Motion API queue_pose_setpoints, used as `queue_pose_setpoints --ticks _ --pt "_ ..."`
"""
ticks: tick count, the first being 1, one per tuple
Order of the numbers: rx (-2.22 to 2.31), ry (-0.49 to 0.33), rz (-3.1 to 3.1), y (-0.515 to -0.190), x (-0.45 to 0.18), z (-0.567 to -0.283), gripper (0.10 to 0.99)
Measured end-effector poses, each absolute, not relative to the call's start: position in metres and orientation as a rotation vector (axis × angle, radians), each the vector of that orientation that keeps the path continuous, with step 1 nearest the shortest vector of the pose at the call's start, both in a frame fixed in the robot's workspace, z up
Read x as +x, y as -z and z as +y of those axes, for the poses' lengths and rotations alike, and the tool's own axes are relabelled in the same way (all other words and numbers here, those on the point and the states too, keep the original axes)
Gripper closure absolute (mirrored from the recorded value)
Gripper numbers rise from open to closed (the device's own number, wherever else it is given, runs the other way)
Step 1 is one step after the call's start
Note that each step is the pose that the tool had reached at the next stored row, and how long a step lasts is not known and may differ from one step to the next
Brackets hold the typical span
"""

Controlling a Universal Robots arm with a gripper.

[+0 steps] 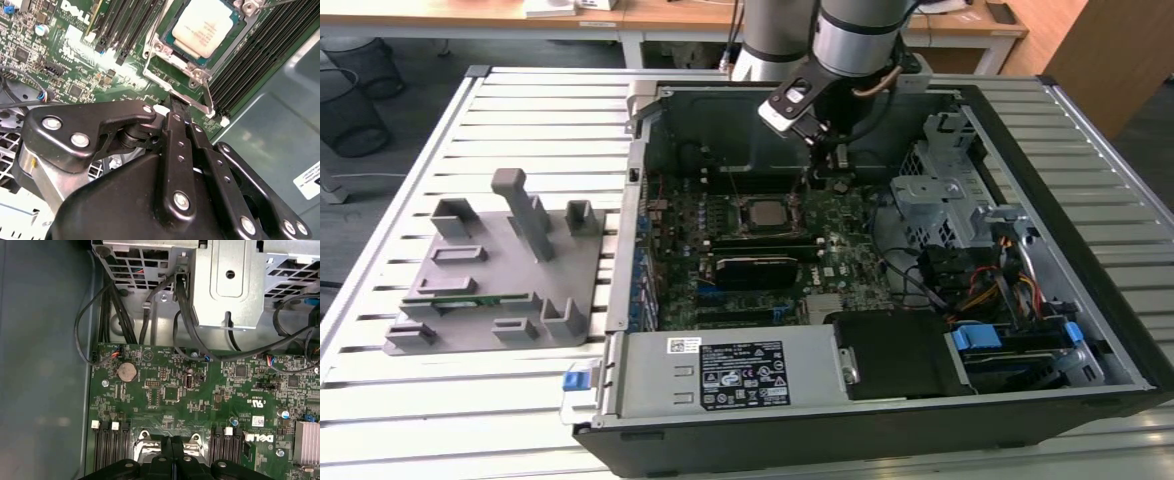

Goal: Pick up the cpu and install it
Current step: 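Close the cpu cover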

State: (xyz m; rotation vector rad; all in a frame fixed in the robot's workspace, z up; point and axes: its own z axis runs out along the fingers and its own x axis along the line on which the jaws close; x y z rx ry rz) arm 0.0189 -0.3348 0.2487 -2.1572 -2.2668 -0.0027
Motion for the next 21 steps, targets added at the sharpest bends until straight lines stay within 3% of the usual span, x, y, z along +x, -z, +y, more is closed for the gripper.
queue_pose_setpoints --ticks 21 --pt "-2.157 0.003 -2.267 -0.248 0.001 -0.334 0.98"
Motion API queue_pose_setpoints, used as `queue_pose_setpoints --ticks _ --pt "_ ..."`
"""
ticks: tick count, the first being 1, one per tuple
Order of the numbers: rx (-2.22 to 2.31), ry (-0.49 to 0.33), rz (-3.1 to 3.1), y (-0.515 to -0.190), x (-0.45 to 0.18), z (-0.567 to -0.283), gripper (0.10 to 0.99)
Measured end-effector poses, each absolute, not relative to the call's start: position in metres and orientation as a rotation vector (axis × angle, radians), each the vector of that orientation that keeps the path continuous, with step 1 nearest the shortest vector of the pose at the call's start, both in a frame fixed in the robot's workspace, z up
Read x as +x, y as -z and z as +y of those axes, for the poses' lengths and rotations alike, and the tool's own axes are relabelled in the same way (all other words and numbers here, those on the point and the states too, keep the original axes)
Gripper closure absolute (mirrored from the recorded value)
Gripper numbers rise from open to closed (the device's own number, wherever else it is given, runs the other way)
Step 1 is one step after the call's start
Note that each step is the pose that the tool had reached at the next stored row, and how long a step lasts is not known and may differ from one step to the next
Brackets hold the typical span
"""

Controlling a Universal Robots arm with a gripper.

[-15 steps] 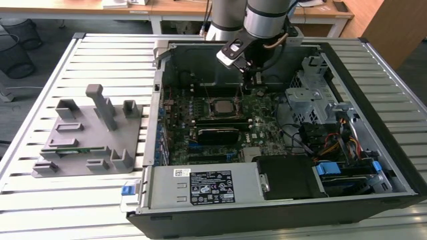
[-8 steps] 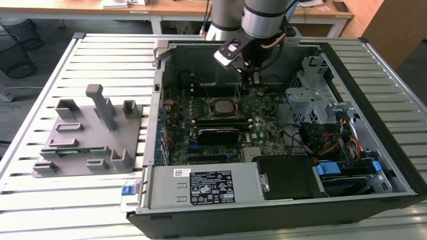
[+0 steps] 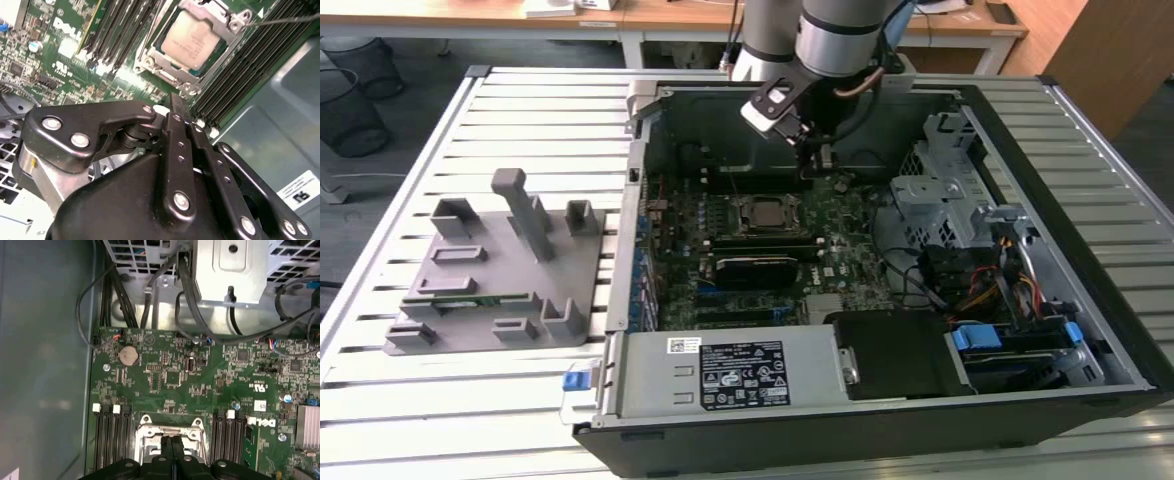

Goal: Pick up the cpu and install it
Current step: 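Close the cpu cover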

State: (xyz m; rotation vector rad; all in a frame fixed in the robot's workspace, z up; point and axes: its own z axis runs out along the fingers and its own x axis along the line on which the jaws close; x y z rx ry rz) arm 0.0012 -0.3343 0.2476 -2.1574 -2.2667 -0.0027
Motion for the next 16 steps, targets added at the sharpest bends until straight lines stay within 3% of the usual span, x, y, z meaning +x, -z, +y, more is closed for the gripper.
queue_pose_setpoints --ticks 16 --pt "-2.157 0.003 -2.267 -0.245 -0.028 -0.336 0.98"
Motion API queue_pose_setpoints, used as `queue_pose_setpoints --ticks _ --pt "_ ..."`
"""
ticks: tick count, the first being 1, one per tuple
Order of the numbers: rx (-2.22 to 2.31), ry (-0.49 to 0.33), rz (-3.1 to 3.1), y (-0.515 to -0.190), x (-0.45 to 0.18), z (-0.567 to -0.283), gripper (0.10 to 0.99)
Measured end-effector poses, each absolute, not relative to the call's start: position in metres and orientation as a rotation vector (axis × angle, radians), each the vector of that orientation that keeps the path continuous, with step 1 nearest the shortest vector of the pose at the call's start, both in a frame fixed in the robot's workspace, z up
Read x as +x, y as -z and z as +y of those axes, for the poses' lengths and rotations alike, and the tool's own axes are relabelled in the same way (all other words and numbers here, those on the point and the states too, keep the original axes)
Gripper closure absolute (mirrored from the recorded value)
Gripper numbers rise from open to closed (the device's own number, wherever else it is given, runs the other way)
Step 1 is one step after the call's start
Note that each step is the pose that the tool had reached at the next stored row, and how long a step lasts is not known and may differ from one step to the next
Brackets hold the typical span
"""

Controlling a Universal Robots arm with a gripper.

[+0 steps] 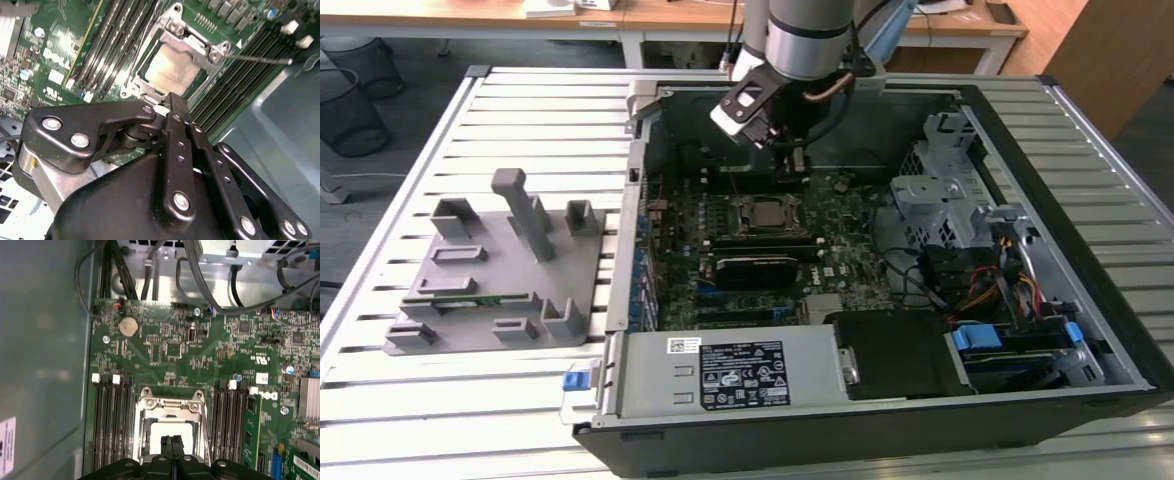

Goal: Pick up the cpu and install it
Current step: 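Close the cpu cover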

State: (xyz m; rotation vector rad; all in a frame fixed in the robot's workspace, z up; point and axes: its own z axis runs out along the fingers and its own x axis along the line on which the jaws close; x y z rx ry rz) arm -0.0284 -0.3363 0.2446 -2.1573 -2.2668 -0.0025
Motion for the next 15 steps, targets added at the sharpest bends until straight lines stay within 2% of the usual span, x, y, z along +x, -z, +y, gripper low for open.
queue_pose_setpoints --ticks 15 --pt "-2.156 0.003 -2.268 -0.238 -0.049 -0.339 0.98"
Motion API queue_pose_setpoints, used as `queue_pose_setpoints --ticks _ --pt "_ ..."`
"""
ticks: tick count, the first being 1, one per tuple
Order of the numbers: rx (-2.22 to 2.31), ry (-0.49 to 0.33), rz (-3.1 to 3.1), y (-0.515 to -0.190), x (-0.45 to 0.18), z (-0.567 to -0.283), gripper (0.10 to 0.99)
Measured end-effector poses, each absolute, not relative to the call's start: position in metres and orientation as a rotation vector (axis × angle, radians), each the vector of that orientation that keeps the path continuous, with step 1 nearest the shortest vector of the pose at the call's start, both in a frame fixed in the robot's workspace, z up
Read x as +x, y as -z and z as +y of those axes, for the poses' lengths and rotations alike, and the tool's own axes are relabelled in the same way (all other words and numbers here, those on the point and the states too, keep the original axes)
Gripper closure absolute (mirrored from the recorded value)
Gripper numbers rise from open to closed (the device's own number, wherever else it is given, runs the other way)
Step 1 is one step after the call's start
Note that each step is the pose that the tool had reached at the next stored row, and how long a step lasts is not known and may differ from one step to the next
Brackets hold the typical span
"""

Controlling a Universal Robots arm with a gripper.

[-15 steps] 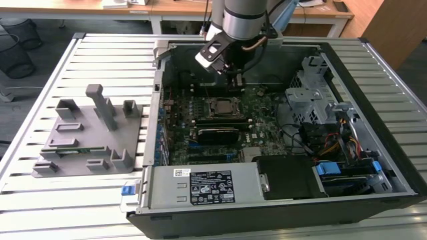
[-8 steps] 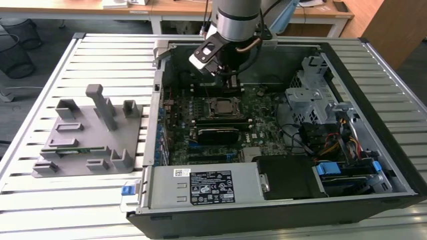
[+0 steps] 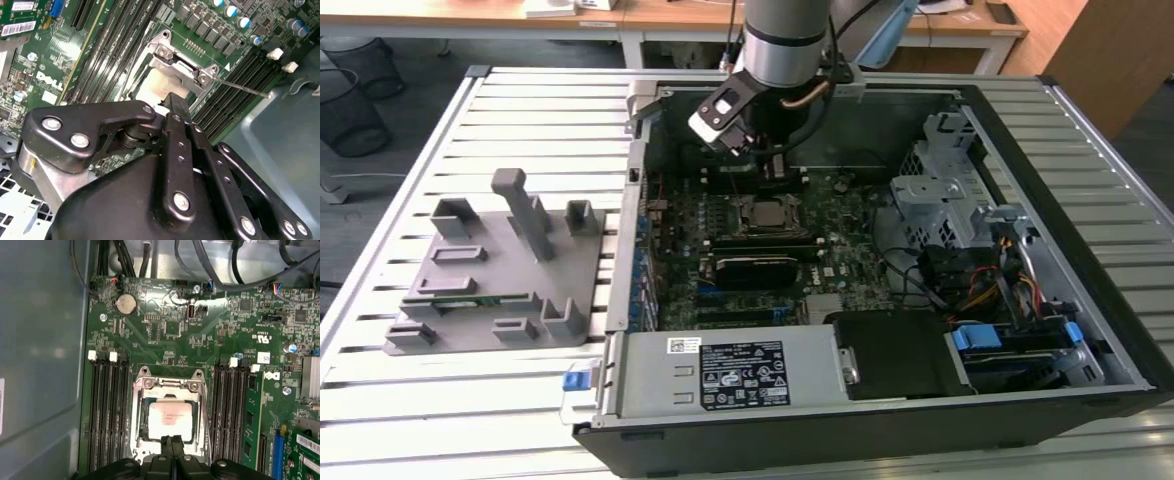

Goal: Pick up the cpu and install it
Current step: 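Close the cpu cover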

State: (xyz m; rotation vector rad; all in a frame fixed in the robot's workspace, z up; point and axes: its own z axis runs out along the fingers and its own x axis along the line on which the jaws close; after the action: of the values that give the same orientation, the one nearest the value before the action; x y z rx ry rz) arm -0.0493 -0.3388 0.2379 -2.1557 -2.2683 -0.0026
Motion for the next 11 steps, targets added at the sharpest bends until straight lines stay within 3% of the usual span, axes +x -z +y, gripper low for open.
queue_pose_setpoints --ticks 11 --pt "-2.145 0.003 -2.278 -0.226 -0.056 -0.339 0.98"
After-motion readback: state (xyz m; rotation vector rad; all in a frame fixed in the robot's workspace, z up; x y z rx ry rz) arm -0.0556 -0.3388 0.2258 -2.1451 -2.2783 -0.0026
